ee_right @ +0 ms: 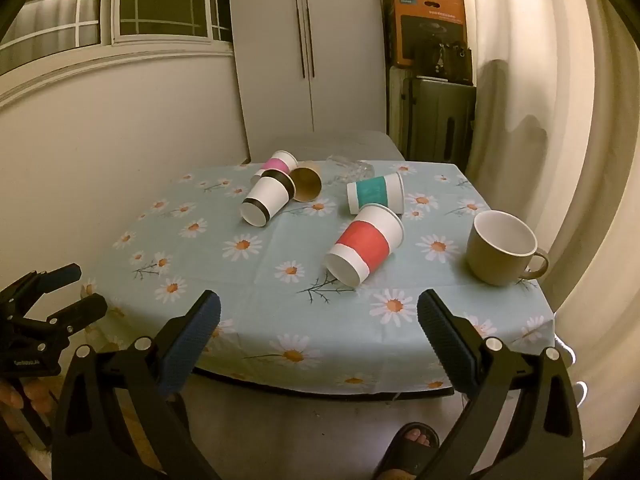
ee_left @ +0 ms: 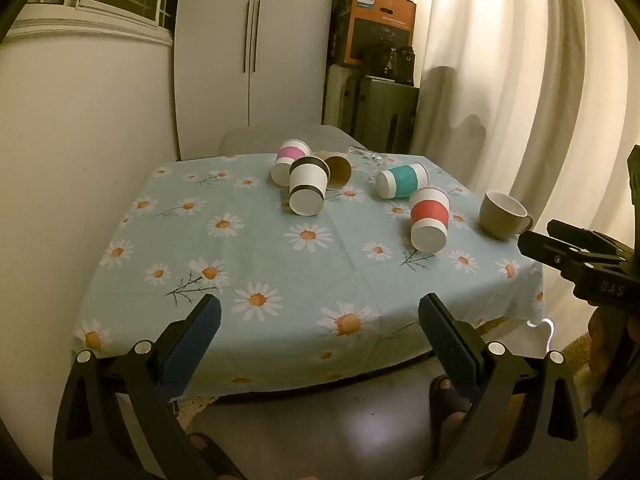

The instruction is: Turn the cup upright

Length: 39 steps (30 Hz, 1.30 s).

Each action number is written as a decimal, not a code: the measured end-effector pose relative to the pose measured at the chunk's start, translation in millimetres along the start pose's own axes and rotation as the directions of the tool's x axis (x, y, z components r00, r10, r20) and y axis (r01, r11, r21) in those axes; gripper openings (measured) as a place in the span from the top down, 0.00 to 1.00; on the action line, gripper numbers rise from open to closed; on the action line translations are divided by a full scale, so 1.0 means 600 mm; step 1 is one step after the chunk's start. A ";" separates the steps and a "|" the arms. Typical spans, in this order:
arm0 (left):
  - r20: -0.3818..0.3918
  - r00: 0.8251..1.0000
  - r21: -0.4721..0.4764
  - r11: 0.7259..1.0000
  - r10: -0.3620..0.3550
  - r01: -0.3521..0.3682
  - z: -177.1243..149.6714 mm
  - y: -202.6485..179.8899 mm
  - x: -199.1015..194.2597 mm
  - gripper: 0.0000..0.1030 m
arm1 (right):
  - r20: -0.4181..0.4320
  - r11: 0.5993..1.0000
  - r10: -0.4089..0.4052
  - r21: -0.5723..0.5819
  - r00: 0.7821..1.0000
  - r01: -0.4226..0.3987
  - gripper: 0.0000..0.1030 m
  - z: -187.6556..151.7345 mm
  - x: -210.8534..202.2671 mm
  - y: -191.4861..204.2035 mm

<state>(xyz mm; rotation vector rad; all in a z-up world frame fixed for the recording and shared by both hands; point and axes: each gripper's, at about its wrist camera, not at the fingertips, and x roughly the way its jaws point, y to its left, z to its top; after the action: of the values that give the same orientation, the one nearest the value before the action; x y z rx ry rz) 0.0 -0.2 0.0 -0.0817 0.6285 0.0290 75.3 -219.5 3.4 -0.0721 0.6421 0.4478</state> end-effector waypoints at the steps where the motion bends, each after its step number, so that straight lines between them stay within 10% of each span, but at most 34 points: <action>1: -0.003 1.000 -0.001 1.000 0.000 0.000 0.000 0.000 0.000 0.06 | 0.010 1.000 -0.001 -0.003 1.000 0.001 0.05 0.000 -0.001 0.001; 39: -0.006 1.000 0.001 1.000 -0.007 0.007 0.002 0.001 0.002 0.06 | 0.006 1.000 0.001 -0.003 1.000 -0.001 0.05 0.000 -0.001 0.001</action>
<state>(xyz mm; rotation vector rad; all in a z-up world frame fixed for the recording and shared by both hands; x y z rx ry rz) 1.6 0.2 -0.1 -0.0832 0.6338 0.0219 74.5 -219.0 3.8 -0.0729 0.6353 0.4497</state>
